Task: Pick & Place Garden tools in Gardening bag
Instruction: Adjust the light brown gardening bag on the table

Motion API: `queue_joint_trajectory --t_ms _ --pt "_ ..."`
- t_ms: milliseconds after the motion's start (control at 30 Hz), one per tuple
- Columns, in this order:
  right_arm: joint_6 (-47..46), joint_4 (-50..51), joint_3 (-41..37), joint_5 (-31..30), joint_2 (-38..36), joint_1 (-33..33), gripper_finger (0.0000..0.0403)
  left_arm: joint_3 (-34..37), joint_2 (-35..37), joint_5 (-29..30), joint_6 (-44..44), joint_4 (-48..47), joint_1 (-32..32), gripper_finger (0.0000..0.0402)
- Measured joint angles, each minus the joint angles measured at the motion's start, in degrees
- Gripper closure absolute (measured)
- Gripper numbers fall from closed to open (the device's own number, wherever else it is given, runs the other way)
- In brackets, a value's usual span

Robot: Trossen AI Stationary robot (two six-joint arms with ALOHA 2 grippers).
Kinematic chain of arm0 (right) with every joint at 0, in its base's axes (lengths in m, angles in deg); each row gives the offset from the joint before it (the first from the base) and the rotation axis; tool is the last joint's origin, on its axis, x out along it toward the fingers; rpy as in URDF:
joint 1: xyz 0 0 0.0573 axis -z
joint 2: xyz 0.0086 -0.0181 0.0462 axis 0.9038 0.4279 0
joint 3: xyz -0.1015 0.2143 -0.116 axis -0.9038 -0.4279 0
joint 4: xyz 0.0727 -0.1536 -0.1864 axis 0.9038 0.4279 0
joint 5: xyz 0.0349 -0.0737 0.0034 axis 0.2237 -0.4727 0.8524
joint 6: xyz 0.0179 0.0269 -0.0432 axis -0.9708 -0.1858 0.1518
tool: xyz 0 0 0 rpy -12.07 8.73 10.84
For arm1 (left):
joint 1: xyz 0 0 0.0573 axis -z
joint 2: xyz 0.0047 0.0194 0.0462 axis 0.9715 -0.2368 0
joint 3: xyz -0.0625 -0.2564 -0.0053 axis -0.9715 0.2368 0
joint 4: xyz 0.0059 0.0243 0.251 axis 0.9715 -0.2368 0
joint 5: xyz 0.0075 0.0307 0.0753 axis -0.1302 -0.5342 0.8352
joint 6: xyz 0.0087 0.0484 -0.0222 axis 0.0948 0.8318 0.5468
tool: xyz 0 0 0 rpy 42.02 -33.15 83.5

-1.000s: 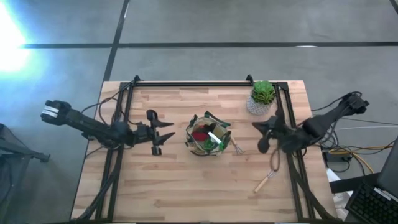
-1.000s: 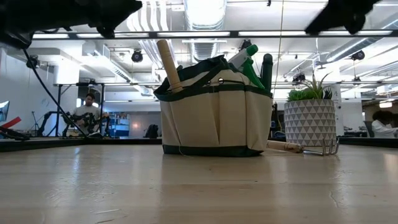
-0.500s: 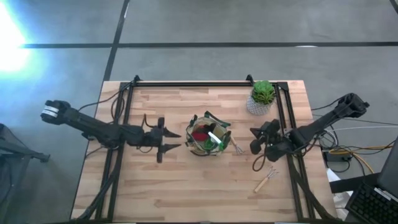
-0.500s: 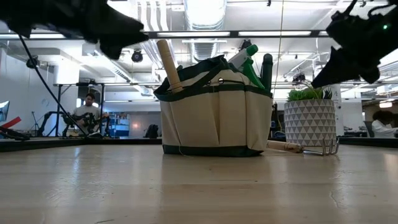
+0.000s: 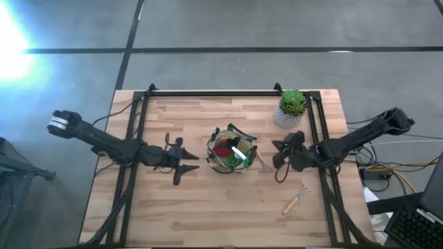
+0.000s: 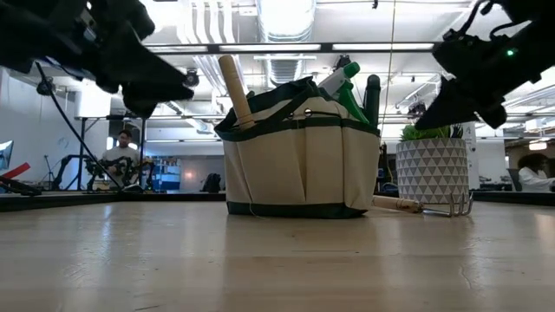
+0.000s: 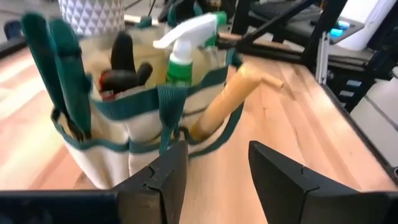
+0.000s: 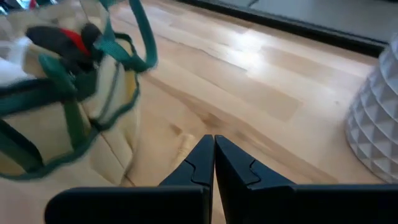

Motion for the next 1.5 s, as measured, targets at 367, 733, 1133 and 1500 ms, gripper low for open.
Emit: queue_joint_trajectory --t_ms 367,733,1133,1500 --pt "6.3 -3.6 -0.2 6.6 1.4 9.2 0.0394 -1.0 -10.1 -3.3 -4.1 2.7 0.3 0.0230" --pt "9.2 -7.4 -0.8 14.0 5.9 13.8 0.0395 -2.7 -22.2 -3.8 -5.6 9.6 0.5 0.0276" --pt "16.7 -21.2 -1.4 21.0 15.0 19.0 0.0395 -3.0 -27.5 -4.5 -5.7 16.9 0.6 0.0396" --pt "20.3 -31.0 -1.3 27.5 19.0 21.8 0.0395 -3.6 -28.3 -4.1 -5.1 17.7 0.3 0.0399"
